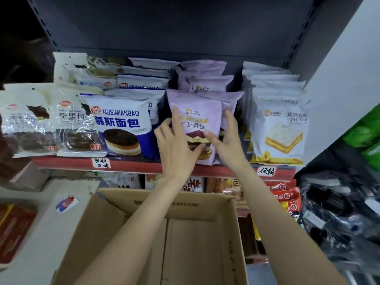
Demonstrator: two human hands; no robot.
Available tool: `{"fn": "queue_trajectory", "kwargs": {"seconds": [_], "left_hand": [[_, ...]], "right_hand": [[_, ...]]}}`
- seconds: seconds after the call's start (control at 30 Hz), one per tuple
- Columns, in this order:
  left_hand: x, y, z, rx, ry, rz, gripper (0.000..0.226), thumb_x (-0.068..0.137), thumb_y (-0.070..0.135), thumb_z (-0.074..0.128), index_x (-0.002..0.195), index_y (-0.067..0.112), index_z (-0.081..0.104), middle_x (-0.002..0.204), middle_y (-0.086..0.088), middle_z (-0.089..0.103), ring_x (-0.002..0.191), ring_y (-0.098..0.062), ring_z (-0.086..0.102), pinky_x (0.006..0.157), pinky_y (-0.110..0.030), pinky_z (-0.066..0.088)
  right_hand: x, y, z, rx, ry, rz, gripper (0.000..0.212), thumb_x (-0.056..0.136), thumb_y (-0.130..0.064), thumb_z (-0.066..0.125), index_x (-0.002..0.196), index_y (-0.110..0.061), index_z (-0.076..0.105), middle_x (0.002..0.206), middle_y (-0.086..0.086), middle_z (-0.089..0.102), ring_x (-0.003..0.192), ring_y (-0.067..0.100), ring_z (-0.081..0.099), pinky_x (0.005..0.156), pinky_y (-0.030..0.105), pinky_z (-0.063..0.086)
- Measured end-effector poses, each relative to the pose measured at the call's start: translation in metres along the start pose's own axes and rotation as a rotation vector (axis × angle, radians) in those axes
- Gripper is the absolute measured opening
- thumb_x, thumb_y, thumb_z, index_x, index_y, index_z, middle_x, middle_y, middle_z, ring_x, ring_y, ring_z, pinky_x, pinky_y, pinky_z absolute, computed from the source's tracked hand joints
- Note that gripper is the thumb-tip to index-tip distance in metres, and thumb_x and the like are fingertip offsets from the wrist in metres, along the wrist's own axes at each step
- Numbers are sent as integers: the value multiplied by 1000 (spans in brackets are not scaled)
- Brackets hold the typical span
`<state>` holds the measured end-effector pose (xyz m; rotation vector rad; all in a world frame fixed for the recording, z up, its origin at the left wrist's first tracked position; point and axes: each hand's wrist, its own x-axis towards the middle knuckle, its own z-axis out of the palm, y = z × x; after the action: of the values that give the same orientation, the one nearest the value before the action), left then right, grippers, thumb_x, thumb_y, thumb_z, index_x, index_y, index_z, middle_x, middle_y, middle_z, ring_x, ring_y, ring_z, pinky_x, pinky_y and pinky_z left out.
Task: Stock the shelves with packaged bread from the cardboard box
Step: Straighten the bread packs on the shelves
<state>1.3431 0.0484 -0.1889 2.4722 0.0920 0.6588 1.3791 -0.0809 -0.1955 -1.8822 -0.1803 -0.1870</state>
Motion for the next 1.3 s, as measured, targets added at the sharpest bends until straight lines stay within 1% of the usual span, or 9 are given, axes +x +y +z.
{"fn": "queue_trajectory", "kwargs": {"seconds": [0.1,0.2,0.4,0.6,0.73,0.87,1.07,1.2,1.3], "left_hand": [[8,4,11,-296,-65,-97,117,71,37,81,152,14,0,142,-13,31,126,-18,21,107,-35,22],[17,-9,20,-626,-247,-214,121,66,20,86,152,22,0,152,-7,18,141,-17,20,116,-42,24],[20,-9,19,-946,-401,-147,92,76,-12,69,144,26,18,135,3,50,118,-1,54,96,-24,48],[28,-14,16,-958,-371,-159,111,76,-1,74,148,34,-2,151,4,32,127,-3,47,97,-20,46],[47,-16,20,-976,-386,-201,120,66,20,87,151,30,3,148,3,39,125,-7,51,92,-28,52],[52,-11,32,-972,-427,-208,113,61,28,85,149,24,15,138,0,51,119,-10,57,88,-30,54],[51,-6,40,-987,-482,-182,120,58,26,87,150,24,10,142,-1,47,125,-15,53,92,-34,53],[46,-12,38,-989,-471,-195,117,58,27,85,149,26,11,138,0,52,120,-12,56,94,-37,51],[46,-12,36,-985,-466,-202,122,57,44,85,150,32,7,144,4,44,127,-9,50,105,-38,44]], "right_hand": [[3,9,-24,84,-54,2,77,83,-28,66,144,-14,21,148,5,33,135,18,38,110,43,37],[0,10,-33,137,-100,-42,81,80,-10,62,143,-23,13,149,3,29,132,10,40,101,25,43],[8,3,-20,342,-150,-22,85,84,-3,63,146,-23,8,144,6,41,124,12,52,92,25,48],[13,8,-22,327,-161,-25,78,87,-15,65,143,-26,13,145,4,40,129,12,47,104,33,44],[21,5,-20,339,-162,-25,82,84,-29,65,142,-43,10,148,-5,37,129,3,44,98,20,44],[22,10,-23,301,-90,-47,92,79,-38,66,149,-35,6,147,-9,38,130,1,43,104,24,41],[20,18,-33,282,-73,-57,90,80,-37,68,144,-42,5,149,-12,34,133,0,39,103,21,41],[21,19,-29,265,-121,-41,83,86,-25,62,143,-42,3,135,-34,38,126,-9,42,97,16,42],[18,18,-32,232,-143,-23,85,86,-32,62,148,-33,3,145,-20,35,128,-7,41,97,14,43]]}}
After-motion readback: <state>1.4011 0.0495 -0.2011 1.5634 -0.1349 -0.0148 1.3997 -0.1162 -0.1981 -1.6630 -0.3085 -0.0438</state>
